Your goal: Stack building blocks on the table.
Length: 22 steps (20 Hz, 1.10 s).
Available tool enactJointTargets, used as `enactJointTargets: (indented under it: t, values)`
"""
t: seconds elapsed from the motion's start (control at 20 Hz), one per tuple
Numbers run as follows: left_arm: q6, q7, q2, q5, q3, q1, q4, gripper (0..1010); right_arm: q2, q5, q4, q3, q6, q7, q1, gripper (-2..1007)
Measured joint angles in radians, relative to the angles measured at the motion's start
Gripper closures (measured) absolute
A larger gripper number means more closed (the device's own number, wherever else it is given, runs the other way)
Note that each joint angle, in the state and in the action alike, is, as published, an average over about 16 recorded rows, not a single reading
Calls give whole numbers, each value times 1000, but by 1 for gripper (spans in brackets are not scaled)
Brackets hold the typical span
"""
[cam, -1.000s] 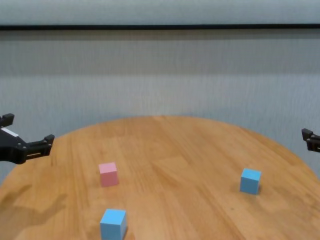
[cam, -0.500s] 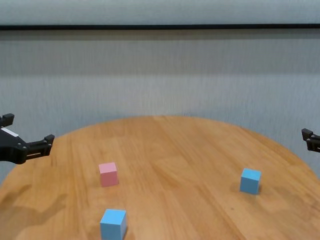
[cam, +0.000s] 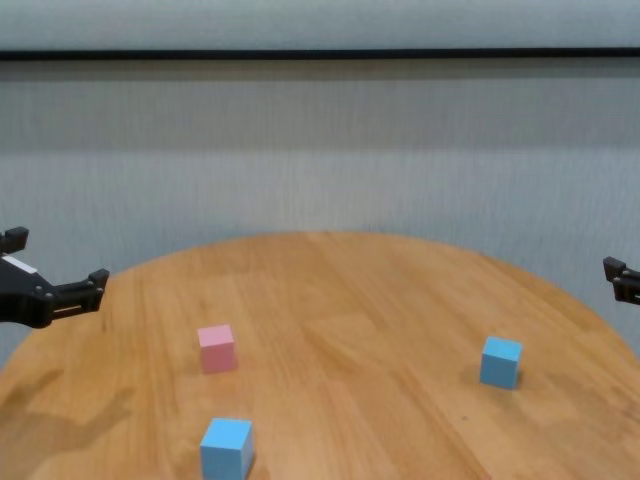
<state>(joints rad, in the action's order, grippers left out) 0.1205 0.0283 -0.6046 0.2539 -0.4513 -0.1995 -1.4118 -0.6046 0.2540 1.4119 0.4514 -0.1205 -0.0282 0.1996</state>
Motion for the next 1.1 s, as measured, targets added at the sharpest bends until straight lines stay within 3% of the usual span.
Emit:
enactJointTargets:
  t: [1.1]
  values:
    - [0, 0, 0, 0, 0, 0, 0, 10, 0, 0, 0, 0, 0, 0, 0, 0]
